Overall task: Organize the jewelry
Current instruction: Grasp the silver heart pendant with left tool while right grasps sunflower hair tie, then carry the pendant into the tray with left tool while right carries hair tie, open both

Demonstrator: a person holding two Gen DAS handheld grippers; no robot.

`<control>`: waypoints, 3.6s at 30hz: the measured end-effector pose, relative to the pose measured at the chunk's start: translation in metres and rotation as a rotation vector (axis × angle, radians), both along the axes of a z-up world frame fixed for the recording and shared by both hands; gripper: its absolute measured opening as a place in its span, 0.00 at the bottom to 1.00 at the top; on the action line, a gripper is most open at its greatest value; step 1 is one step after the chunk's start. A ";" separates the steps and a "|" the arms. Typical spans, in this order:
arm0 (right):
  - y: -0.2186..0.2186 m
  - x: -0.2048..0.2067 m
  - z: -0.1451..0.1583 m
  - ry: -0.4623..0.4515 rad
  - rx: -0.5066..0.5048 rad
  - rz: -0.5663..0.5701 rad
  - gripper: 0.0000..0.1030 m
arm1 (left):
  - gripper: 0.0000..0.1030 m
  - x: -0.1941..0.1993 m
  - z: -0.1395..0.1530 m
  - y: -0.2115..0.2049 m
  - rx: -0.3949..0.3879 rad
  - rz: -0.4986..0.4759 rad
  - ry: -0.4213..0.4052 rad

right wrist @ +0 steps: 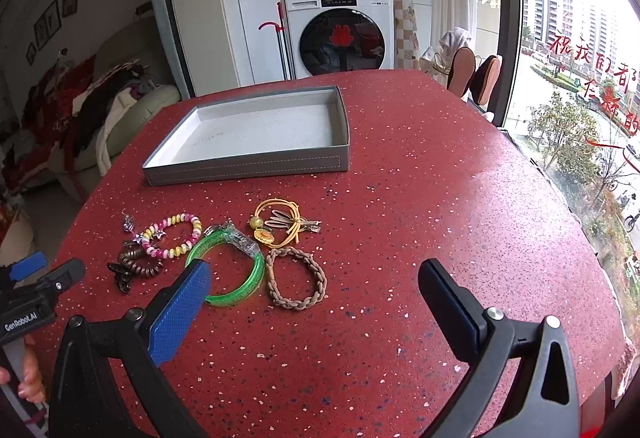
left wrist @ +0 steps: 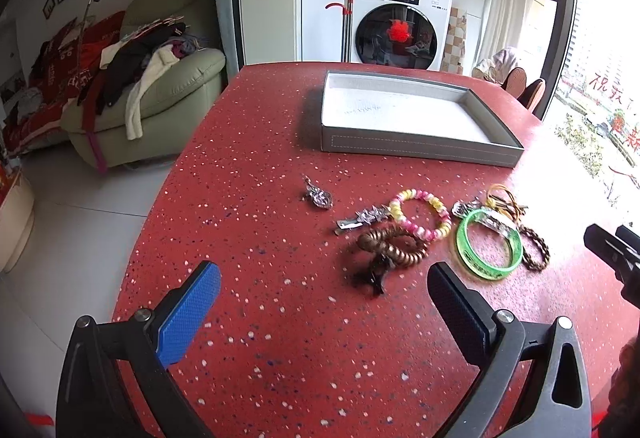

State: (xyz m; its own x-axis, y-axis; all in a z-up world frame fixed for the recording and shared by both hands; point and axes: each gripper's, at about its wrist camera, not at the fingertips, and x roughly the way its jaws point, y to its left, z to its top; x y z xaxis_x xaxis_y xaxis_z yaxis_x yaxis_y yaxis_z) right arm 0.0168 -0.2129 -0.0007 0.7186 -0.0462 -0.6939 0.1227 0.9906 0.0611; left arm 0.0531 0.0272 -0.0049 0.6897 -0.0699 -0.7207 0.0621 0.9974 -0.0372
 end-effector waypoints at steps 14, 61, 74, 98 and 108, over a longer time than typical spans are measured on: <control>-0.010 0.096 -0.019 0.201 -0.005 0.103 0.90 | 1.00 0.103 -0.026 0.017 -0.051 0.039 0.173; -0.020 0.172 0.038 0.107 0.235 0.258 0.06 | 0.34 0.150 0.048 -0.012 -0.139 -0.189 0.063; -0.029 0.282 0.020 0.152 0.355 0.223 0.06 | 0.34 0.262 0.045 -0.065 -0.093 -0.167 0.065; -0.036 0.299 -0.045 0.241 0.275 0.132 0.53 | 0.35 0.289 -0.031 -0.100 0.159 -0.154 0.135; -0.036 0.273 -0.018 0.159 0.311 0.126 0.67 | 1.00 0.273 -0.008 -0.090 0.101 -0.120 0.079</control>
State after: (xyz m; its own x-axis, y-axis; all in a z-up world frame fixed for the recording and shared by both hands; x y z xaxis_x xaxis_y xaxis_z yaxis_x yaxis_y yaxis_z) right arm 0.2897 -0.2487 -0.0184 0.5873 0.2667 -0.7642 0.0327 0.9356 0.3516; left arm 0.3263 -0.0629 -0.0133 0.6215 -0.0727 -0.7801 0.1816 0.9819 0.0532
